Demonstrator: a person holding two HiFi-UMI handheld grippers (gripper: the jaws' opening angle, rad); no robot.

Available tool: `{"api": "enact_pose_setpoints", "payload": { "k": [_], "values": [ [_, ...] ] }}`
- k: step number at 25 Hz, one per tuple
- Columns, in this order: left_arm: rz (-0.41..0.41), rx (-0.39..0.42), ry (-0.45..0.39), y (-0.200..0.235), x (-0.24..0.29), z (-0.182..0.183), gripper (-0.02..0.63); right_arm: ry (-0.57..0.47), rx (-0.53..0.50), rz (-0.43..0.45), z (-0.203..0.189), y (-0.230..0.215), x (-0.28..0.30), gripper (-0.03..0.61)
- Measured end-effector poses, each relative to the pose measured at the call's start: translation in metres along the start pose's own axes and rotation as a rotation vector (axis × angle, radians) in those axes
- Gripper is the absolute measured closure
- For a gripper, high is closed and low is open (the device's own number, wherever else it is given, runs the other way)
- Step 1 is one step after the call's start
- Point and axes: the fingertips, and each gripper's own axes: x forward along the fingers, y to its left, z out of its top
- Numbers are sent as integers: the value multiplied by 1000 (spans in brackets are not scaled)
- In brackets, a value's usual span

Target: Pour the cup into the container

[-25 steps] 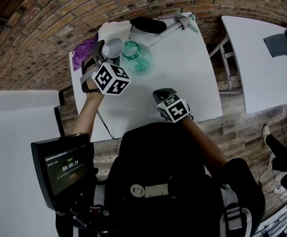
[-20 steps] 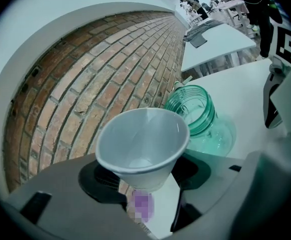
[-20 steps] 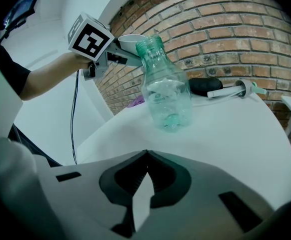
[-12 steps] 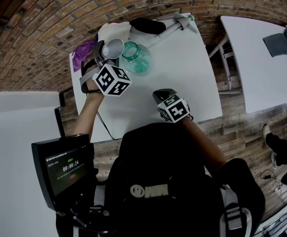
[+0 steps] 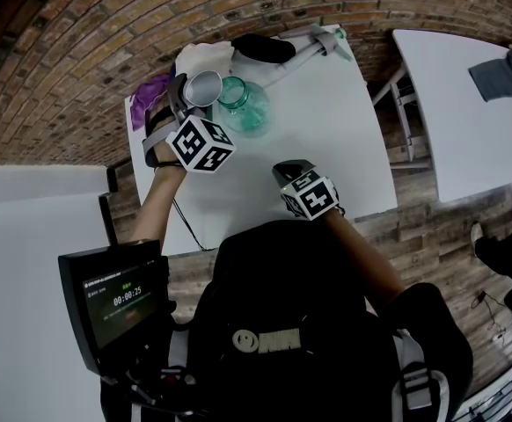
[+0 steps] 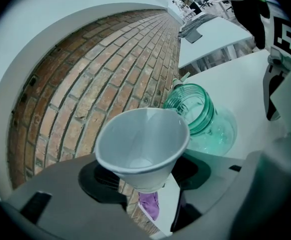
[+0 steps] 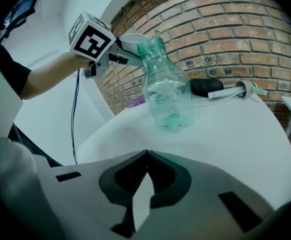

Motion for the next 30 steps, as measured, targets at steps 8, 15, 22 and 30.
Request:
{"api": "enact_pose_setpoints", "payload": {
  "k": [8,15,22,30],
  "values": [
    [5,15,6,1,0,0,320,-9,1,1,2,0,0,574],
    [5,28,10,2,0,0,319,-8,3,2,2,1,-1,574],
    [4,29,20,3,1,-2,320,-3,8,3,3,2,-2,574],
    [13,50,24,4,2,-2,319,-1,7,5,2,2,-1,574]
  ]
}}
